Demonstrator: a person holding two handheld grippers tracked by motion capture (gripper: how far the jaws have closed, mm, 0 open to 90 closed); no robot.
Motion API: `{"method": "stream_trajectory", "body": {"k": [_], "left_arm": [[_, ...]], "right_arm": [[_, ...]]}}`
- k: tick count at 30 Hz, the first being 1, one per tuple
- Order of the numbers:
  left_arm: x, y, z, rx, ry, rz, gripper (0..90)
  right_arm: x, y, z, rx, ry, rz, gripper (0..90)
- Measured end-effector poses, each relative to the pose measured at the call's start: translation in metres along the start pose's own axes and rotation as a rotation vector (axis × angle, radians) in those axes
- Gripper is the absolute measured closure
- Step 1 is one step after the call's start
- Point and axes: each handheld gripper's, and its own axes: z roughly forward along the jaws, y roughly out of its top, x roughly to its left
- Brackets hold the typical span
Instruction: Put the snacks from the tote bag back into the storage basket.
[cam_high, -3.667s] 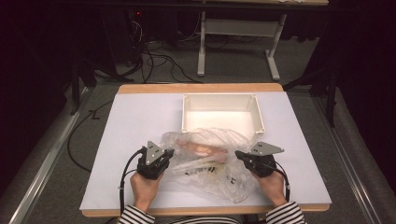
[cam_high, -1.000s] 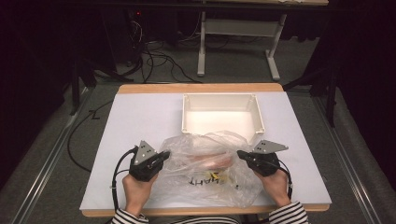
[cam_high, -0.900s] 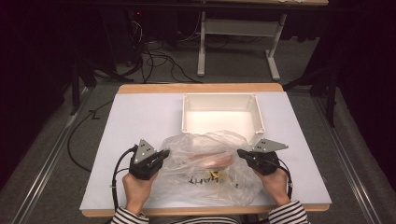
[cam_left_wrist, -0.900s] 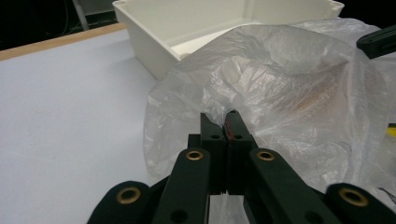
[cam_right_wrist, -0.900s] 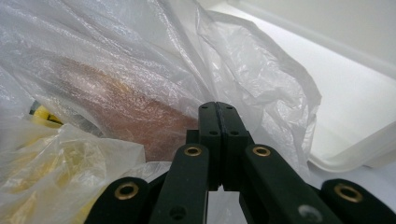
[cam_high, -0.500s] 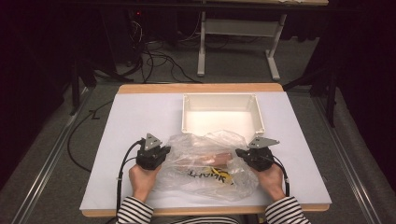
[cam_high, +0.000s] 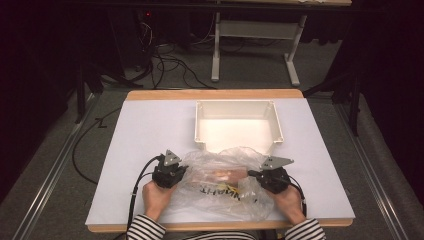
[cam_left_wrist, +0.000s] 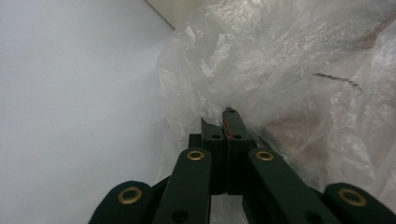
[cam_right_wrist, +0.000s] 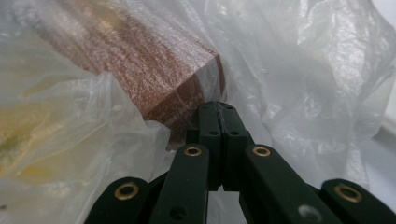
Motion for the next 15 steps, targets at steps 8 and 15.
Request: {"method": "stream_trajectory", "body": {"k": [8, 15], "left_arm": [[-0.004, -0.004, -0.003, 0.011, 0.040, 0.046, 89.6], [-0.004, -0.005, -0.001, 0.009, 0.050, 0.046, 89.5]], "right_arm": [[0.001, 0.000, -0.019, -0.066, -0.023, -0.036, 90.0], [-0.015, 0.019, -0.027, -0.136, -0.060, 0.012, 90.0]]}}
